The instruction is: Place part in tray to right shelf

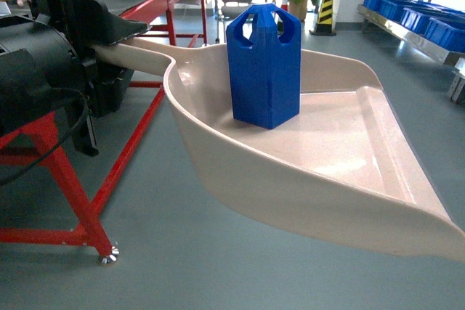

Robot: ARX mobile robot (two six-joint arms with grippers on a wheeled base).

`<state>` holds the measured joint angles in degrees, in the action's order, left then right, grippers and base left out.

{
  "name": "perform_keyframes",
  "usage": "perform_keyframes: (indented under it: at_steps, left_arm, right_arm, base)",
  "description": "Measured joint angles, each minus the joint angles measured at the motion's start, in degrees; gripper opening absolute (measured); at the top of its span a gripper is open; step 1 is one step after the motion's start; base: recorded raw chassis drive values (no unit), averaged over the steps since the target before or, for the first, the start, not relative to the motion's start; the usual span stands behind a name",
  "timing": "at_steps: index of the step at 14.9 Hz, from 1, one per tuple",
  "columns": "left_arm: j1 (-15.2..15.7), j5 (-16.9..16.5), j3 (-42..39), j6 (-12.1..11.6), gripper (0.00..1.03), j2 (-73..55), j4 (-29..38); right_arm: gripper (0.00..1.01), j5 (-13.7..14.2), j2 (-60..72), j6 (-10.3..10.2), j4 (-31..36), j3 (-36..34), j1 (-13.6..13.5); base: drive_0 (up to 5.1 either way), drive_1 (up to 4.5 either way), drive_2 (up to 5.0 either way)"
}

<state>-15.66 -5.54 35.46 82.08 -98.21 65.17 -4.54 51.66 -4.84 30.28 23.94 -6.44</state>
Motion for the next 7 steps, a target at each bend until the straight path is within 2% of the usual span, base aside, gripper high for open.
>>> perform_keyframes:
  at_steps: [7]
  left_arm:
    - [-0.04,0.00,0.00,0.02,0.13,0.00,0.15]
  right_arm:
    - [0.98,0.00,-0.02,0.00,0.09,0.00,0.00]
  base:
    - [0.1,4.12,-4.0]
